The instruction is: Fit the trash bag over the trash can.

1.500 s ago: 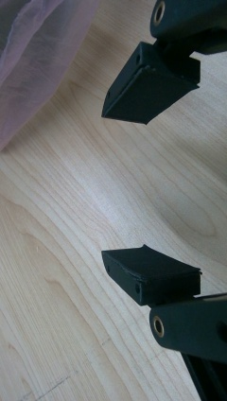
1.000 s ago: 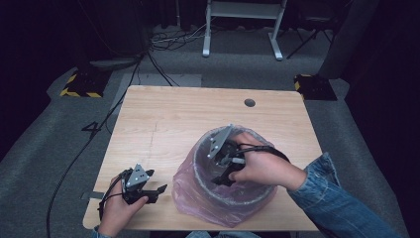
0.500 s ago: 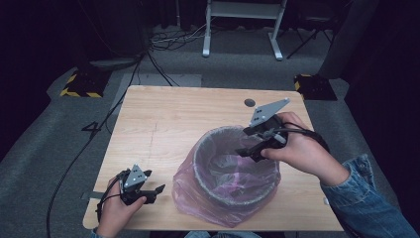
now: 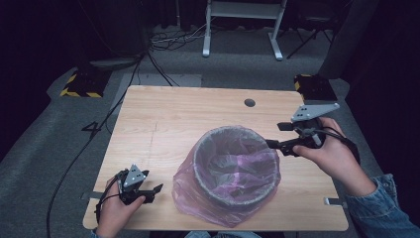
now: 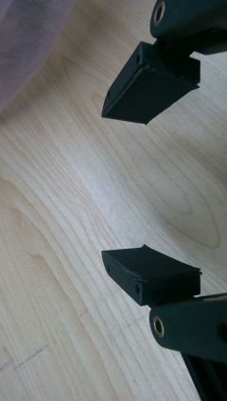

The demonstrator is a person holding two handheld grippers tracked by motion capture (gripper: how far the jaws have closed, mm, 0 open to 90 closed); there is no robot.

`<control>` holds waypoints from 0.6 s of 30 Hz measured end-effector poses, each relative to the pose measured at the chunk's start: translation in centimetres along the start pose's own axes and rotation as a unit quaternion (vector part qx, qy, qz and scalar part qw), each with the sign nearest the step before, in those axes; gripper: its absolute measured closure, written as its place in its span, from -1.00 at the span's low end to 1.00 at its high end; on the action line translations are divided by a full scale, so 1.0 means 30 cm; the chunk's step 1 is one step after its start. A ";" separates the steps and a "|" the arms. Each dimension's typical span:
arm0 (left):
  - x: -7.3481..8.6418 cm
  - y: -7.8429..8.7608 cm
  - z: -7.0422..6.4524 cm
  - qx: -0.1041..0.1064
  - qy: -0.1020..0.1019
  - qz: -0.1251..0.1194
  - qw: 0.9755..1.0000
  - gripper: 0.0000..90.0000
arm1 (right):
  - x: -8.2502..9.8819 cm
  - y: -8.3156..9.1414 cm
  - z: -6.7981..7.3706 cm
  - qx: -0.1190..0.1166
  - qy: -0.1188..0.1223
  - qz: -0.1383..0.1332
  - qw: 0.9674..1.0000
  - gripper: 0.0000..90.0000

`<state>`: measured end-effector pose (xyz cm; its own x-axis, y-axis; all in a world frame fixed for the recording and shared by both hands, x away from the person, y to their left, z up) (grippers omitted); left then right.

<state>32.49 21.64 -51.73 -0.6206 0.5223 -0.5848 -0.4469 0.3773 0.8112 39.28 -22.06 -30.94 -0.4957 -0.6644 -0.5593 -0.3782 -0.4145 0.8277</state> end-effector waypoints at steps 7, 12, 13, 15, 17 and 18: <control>0.000 -0.002 0.002 -0.004 0.005 0.005 1.000 -0.39 | 0.116 -0.016 -0.085 0.023 -0.041 0.004 0.999 -0.35; -0.002 -0.003 0.009 -0.008 0.003 0.010 1.000 -0.39 | 0.201 -0.045 -0.135 0.037 -0.067 0.018 0.997 -0.35; -0.003 -0.004 0.008 -0.008 0.004 0.010 1.000 -0.39 | 0.212 -0.049 -0.142 0.042 -0.069 0.021 0.997 -0.35; -0.002 -0.007 0.009 -0.009 0.004 0.012 1.000 -0.39 | 0.245 -0.060 -0.158 0.051 -0.075 0.026 0.996 -0.36; 0.000 -0.006 0.010 -0.011 0.003 0.014 1.000 -0.39 | 0.271 -0.072 -0.165 0.047 -0.081 0.029 0.995 -0.36; 0.000 -0.006 0.011 -0.011 0.003 0.013 1.000 -0.39 | 0.284 -0.078 -0.166 0.044 -0.082 0.030 0.995 -0.37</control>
Point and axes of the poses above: each handheld gripper's, and its own axes: y roughly backward along the jaws, x roughly out of its underside, z roughly to its left, the point moved 4 cm from there along -y, roughly forward along the jaws, and after that the axes turned 14 degrees about z, right-handed, at the moved point
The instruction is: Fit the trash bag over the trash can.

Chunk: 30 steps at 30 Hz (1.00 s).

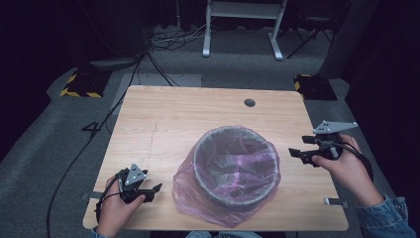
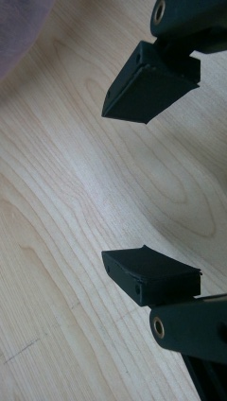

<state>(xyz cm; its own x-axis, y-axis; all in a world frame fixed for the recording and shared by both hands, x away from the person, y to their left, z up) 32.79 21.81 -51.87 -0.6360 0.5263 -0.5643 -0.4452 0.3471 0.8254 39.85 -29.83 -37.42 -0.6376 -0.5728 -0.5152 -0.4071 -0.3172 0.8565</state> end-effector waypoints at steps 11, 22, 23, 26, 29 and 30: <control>0.007 0.004 0.009 -0.002 0.009 0.002 1.000 -0.39 | 0.134 -0.087 -0.037 0.014 -0.018 0.002 1.000 -0.40; 0.011 0.000 0.013 -0.002 0.012 0.004 1.000 -0.39 | 0.292 -0.204 -0.061 0.022 -0.043 0.011 0.999 -0.43; 0.011 0.000 0.013 -0.002 0.012 0.005 1.000 -0.39 | 0.304 -0.213 -0.060 0.024 -0.045 0.011 0.999 -0.43; 0.013 -0.002 0.012 0.000 0.013 0.007 1.000 -0.40 | 0.345 -0.240 -0.052 0.026 -0.051 0.014 0.998 -0.43; 0.014 -0.005 0.014 -0.002 0.010 0.008 1.000 -0.40 | 0.384 -0.270 -0.044 0.022 -0.061 0.017 0.998 -0.43; 0.015 -0.007 0.012 -0.001 0.012 0.009 1.000 -0.40 | 0.398 -0.281 -0.041 0.022 -0.063 0.019 0.998 -0.43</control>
Point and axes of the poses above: each handheld gripper's, and its own axes: y roughly backward along the jaws, x roughly out of its underside, z roughly to its left, the point moved 4 cm from there along -y, roughly forward along the jaws, and after that the axes turned 14 degrees about z, right-handed, at the moved point
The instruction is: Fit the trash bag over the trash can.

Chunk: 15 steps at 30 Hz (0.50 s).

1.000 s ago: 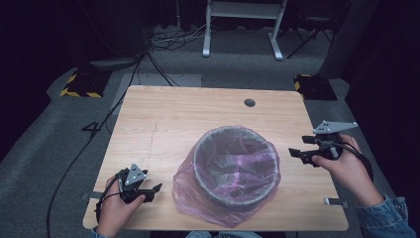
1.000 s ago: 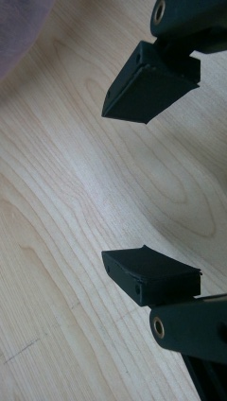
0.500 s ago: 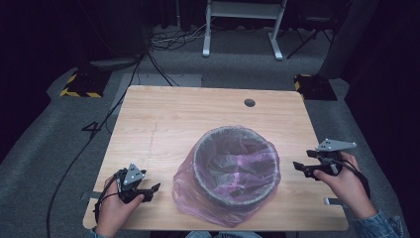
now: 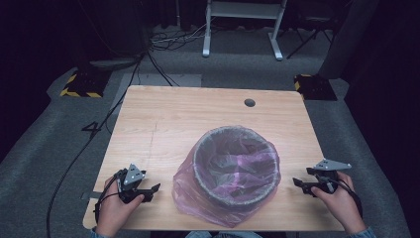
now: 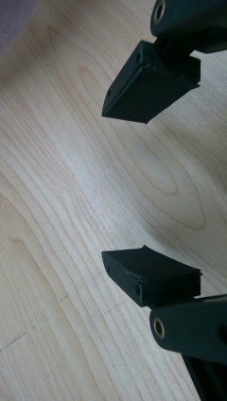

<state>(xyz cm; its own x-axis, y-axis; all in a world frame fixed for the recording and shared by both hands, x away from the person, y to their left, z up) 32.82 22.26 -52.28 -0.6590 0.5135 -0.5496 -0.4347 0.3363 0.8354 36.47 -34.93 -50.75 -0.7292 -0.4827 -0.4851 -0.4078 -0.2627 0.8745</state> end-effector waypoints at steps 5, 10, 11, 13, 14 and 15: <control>0.004 -0.011 0.000 0.001 -0.001 0.007 1.000 -0.40 | 0.044 -0.032 0.003 0.007 -0.009 -0.002 1.000 -0.44; 0.009 -0.022 -0.005 0.002 -0.004 0.015 1.000 -0.40 | 0.055 -0.044 0.017 0.012 -0.016 -0.025 0.999 -0.48; 0.009 -0.024 -0.006 0.004 0.000 0.014 1.000 -0.41 | 0.057 -0.045 0.019 0.011 -0.018 -0.027 0.999 -0.48; 0.009 -0.025 -0.004 0.005 0.000 0.013 1.000 -0.41 | 0.062 -0.047 0.022 0.011 -0.023 -0.036 0.999 -0.51; 0.009 -0.026 -0.004 0.005 0.000 0.012 1.000 -0.41 | 0.066 -0.050 0.024 0.013 -0.024 -0.043 0.999 -0.52; 0.009 -0.026 -0.003 0.005 0.000 0.012 1.000 -0.42 | 0.068 -0.049 0.026 0.013 -0.025 -0.043 0.999 -0.53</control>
Point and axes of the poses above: each handheld gripper's, and its own axes: y roughly backward along the jaws, x roughly out of its underside, z roughly to its left, the point moved 4 cm from there along -y, roughly forward along the jaws, and after that the axes turned 14 degrees about z, right-handed, at the moved point
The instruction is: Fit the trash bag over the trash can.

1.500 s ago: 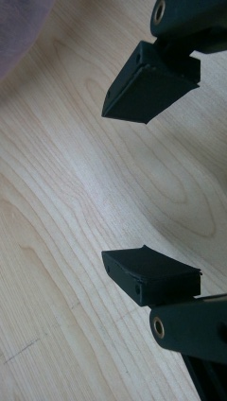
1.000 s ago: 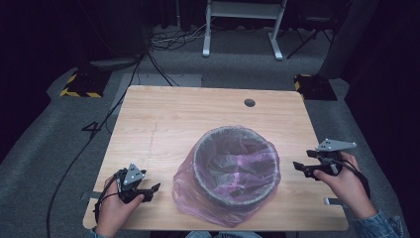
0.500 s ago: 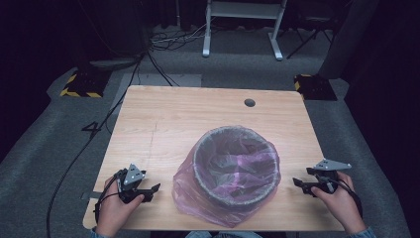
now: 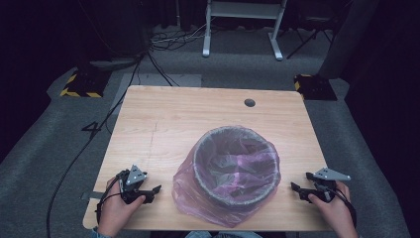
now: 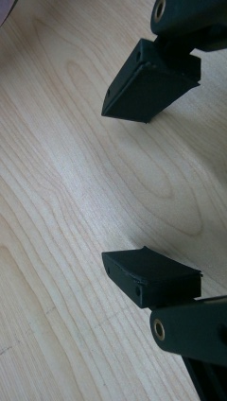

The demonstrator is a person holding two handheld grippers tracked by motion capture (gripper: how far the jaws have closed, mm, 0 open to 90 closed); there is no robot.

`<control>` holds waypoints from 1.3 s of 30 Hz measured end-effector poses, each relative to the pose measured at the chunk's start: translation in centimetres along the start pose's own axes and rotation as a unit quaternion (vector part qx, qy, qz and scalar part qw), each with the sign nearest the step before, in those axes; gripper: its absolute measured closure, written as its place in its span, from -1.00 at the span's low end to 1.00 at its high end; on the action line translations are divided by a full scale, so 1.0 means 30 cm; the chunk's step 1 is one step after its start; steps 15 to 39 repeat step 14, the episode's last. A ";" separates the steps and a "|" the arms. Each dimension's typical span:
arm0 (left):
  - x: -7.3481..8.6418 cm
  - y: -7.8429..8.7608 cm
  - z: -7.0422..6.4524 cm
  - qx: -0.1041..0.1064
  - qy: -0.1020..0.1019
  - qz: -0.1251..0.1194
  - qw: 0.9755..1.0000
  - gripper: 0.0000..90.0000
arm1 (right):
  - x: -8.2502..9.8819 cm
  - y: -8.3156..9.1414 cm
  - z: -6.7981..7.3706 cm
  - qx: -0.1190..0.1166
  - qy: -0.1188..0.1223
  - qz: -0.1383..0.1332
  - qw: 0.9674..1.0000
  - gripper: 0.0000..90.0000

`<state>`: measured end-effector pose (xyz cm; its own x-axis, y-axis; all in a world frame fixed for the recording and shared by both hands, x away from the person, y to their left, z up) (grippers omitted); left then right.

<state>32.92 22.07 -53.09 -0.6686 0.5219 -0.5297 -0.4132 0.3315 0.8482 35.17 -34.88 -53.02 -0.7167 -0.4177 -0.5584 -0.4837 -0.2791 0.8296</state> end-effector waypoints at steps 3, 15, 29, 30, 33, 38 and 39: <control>0.000 -0.002 0.000 0.001 0.001 -0.002 1.000 -0.43 | 0.005 0.003 0.006 0.004 -0.004 -0.001 1.000 -0.52; 0.000 -0.005 -0.002 0.001 0.003 -0.005 1.000 -0.48 | 0.015 0.010 0.025 0.014 -0.020 -0.005 1.000 -0.47; 0.000 -0.005 -0.002 0.001 0.003 -0.005 1.000 -0.48 | 0.015 0.010 0.025 0.014 -0.020 -0.005 1.000 -0.47; 0.000 -0.005 -0.002 0.001 0.003 -0.005 1.000 -0.48 | 0.015 0.010 0.025 0.014 -0.020 -0.005 1.000 -0.47; 0.000 -0.005 -0.002 0.001 0.003 -0.005 1.000 -0.48 | 0.015 0.010 0.025 0.014 -0.020 -0.005 1.000 -0.47; 0.000 -0.005 -0.002 0.001 0.003 -0.005 1.000 -0.48 | 0.015 0.010 0.025 0.014 -0.020 -0.005 1.000 -0.47; 0.000 -0.005 -0.002 0.001 0.003 -0.005 1.000 -0.48 | 0.015 0.010 0.025 0.014 -0.020 -0.005 1.000 -0.47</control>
Point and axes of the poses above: each handheld gripper's, and its own axes: y roughly backward along the jaws, x roughly out of its underside, z roughly to its left, the point moved 4 cm from there along -y, roughly forward along the jaws, and after that the axes turned 14 degrees about z, right-handed, at the moved point
